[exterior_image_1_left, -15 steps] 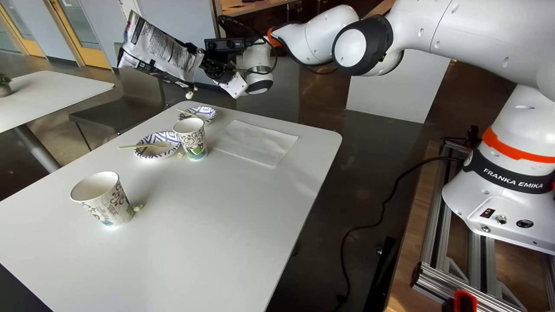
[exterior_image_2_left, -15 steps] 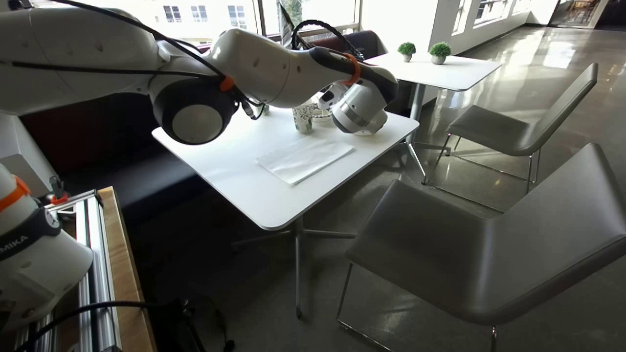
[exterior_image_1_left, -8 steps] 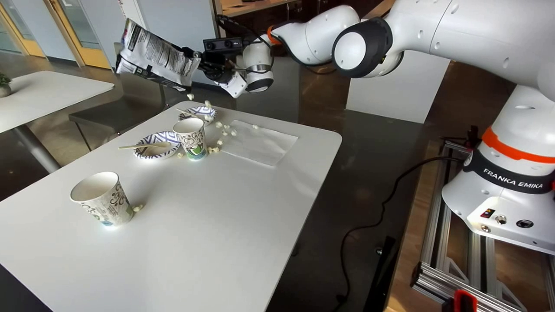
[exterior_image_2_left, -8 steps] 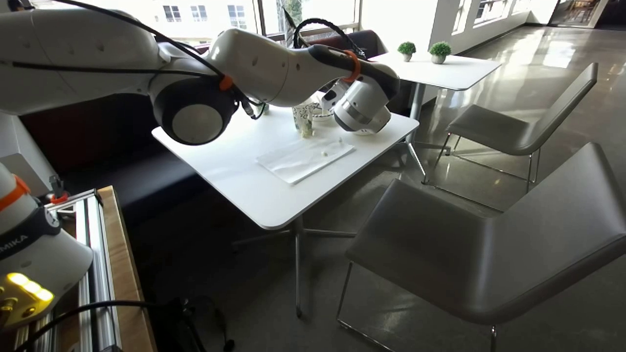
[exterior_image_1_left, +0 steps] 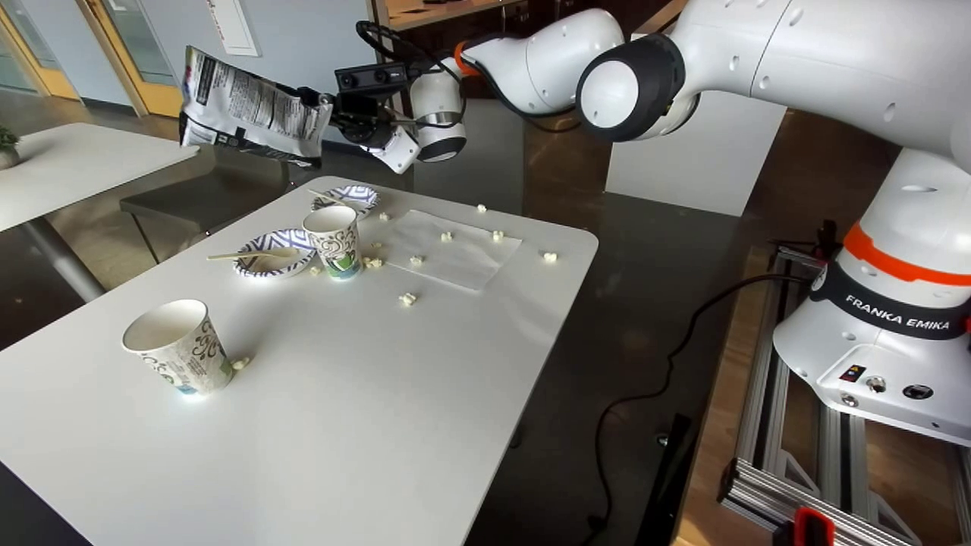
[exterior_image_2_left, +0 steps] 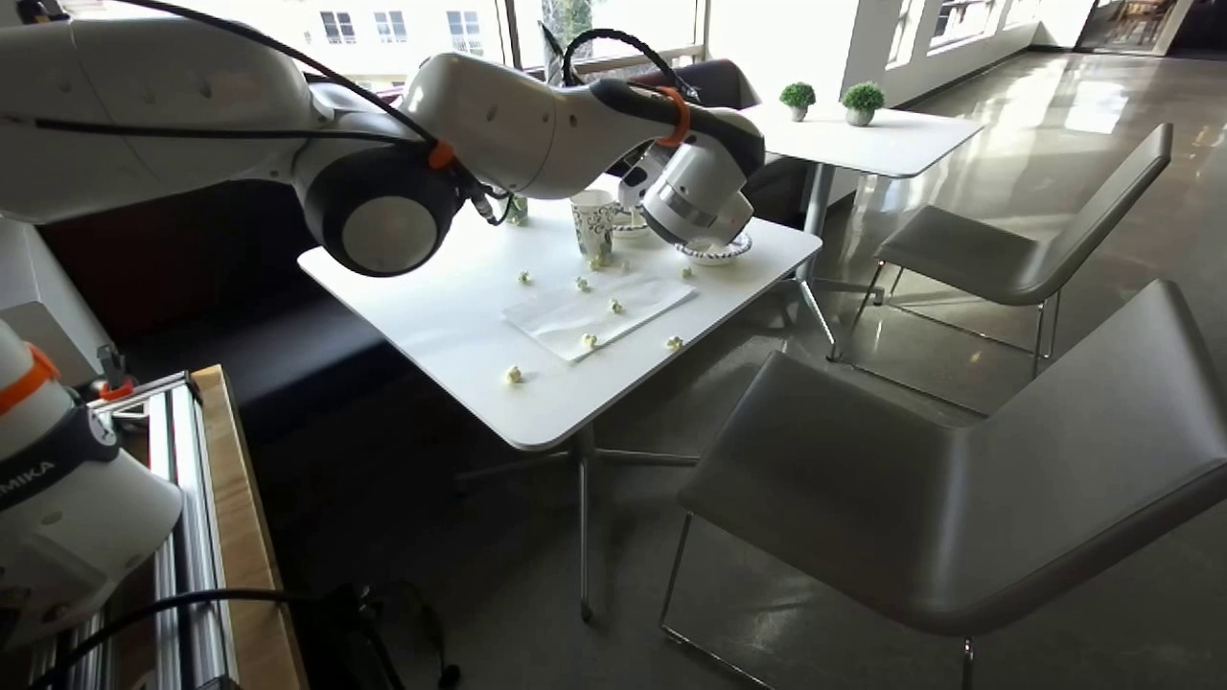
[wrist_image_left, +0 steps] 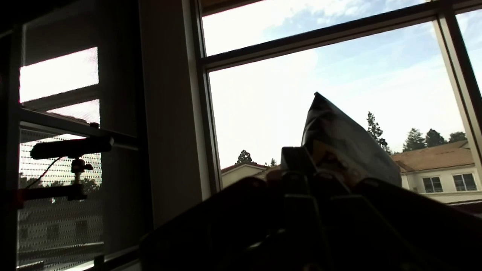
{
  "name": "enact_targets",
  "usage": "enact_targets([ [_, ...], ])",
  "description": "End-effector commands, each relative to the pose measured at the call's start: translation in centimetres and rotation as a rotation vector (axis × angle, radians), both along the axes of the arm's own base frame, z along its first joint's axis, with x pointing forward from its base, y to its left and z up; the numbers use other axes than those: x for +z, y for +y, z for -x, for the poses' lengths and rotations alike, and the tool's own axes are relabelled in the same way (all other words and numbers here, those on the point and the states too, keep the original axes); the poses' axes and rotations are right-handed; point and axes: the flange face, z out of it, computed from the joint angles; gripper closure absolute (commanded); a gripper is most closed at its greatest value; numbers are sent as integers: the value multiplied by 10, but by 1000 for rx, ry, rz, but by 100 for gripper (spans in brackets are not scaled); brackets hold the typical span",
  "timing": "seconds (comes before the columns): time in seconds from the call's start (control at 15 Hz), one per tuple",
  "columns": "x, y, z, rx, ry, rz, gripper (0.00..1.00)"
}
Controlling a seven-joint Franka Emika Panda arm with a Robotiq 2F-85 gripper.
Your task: Pour the contents of the black packet into the paper cup on the right
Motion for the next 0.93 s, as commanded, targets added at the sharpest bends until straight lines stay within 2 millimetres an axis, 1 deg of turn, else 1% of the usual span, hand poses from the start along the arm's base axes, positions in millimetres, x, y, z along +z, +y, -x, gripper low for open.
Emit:
enact_targets([
  [0.0,12,8,0,49,13,7,100],
  [0.07,7,7,-8,-7,-3,127,100],
  [0.13,7,3,-5,17,19,59,100],
  [0.2,4,1,-7,-6,15,74,100],
  [0.27,-2,1,-7,-10,11,141,100],
  [0.33,8,-6,3,49,5,-56,100],
  [0.4,2,-1,-3,15,13,39,99],
  [0.47,-3,-1,-3,14,12,106,100],
  [0.53,5,-8,5,55,11,-88,100],
  [0.6,-3,-1,-2,15,0,129,100],
  [0.67,9,-3,10,78,1,-104,100],
  [0.73,3,1,4,44,2,-15,99],
  [0.8,2,1,4,47,-3,37,100],
  [0.87,6,0,5,48,3,-42,99],
])
